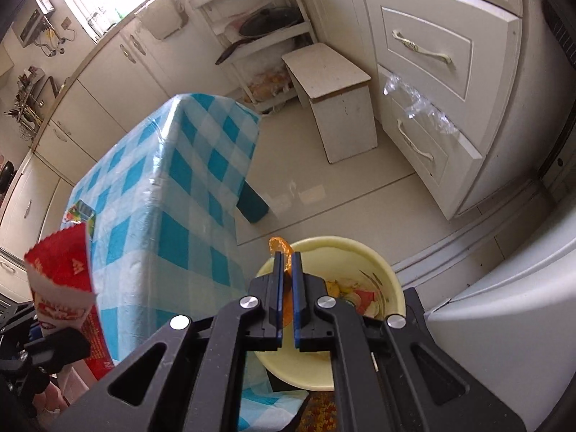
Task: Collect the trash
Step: 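Open both grippers to drop the paper bag and peel into the bucket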
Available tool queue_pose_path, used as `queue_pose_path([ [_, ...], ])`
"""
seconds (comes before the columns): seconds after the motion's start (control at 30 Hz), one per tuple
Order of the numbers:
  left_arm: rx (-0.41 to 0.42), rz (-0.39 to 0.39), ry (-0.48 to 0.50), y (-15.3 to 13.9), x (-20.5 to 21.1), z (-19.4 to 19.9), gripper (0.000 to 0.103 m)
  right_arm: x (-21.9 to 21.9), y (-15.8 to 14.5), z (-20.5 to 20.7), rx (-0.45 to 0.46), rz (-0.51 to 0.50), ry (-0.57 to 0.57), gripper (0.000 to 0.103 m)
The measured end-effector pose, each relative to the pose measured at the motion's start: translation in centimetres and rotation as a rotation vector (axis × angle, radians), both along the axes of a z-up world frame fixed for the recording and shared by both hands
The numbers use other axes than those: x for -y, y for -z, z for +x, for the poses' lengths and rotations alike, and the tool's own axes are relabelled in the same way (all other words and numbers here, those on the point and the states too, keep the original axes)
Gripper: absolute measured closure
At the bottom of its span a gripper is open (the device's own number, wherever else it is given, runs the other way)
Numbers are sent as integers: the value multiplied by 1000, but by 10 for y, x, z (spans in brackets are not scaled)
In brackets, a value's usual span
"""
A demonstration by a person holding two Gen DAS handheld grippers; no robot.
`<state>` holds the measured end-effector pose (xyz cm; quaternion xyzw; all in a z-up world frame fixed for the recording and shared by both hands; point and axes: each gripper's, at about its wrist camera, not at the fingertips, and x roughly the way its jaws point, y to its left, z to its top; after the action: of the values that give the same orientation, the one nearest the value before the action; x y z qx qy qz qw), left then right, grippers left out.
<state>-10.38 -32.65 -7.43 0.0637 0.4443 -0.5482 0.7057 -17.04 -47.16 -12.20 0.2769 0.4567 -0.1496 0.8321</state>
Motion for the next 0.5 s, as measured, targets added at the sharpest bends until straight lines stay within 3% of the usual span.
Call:
queue_pose_path([
  [0.17,-63,40,-80,29,16,9,90,7,13,-3,-54,34,3,96],
  [0.23,-91,50,-100,41,25,12,85,10,11,-6,-49,35,27,80],
  [0.3,-97,61,-126,50,32,14,71,14,7,-10,-30,33,54,74],
  [0.4,-113,74,-151,61,39,15,53,17,4,-12,-12,38,68,73],
  [0.5,-128,85,-162,66,41,16,44,19,0,-12,3,35,71,71],
])
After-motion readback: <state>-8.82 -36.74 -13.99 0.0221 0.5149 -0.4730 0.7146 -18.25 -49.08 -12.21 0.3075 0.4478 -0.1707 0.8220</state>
